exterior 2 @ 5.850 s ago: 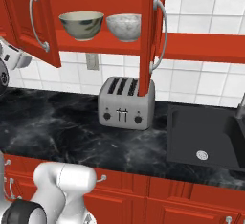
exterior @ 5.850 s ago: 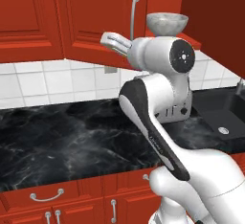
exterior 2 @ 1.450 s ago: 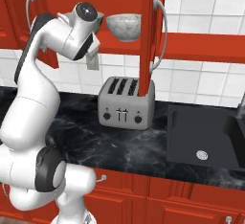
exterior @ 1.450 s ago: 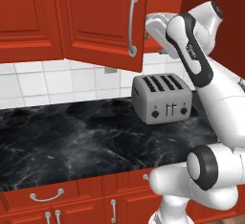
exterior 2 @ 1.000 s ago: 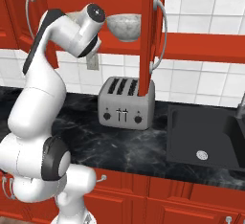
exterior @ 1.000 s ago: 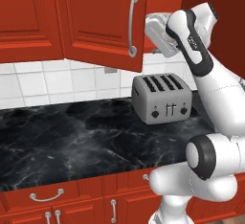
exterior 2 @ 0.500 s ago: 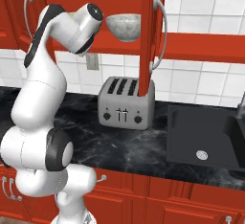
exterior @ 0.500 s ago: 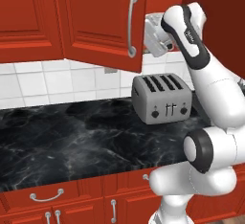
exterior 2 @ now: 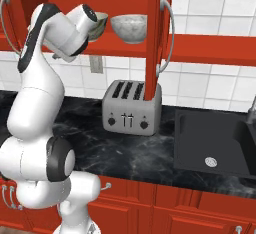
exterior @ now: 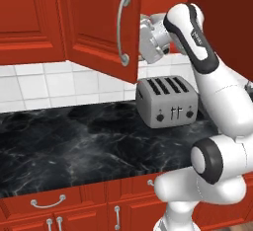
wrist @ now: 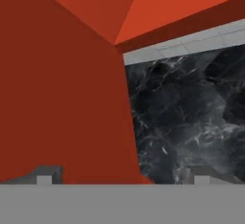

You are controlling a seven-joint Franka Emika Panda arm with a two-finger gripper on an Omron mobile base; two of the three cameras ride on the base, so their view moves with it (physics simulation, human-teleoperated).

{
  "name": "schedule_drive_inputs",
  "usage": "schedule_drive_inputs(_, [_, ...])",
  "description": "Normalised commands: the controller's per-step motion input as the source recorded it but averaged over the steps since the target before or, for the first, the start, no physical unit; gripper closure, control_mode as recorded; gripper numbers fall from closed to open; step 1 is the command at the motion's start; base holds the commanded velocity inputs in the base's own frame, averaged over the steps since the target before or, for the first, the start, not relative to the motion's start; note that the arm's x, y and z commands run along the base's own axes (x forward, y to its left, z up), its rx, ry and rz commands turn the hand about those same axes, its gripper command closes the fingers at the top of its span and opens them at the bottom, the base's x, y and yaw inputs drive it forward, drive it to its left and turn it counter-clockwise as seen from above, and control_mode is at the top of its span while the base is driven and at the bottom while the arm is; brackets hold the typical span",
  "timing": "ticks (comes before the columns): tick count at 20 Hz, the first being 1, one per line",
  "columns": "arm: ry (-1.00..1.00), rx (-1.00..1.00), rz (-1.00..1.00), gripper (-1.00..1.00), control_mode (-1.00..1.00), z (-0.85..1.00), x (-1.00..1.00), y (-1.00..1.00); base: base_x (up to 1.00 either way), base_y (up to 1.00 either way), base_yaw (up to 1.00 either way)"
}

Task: Move the bowls from the cabinet to the plates on the dining table.

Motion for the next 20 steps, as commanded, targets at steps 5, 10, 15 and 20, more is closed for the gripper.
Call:
schedule_drive_inputs(5, [-0.11, -0.06, 0.13, -1.00, -1.00, -0.37, -0.66, 0.89, 0.00, 0.00, 0.00])
schedule_drive_inputs(10, [-0.14, -0.10, 0.06, -1.00, -1.00, -0.43, -0.52, 0.95, 0.00, 0.00, 0.00])
schedule_drive_inputs(15, [-0.12, -0.11, 0.02, -1.00, -1.00, -0.33, -0.30, 0.88, 0.00, 0.00, 0.00])
schedule_drive_inputs(20, [-0.11, -0.08, 0.00, -1.00, -1.00, -0.11, -0.12, 0.47, 0.00, 0.00, 0.00])
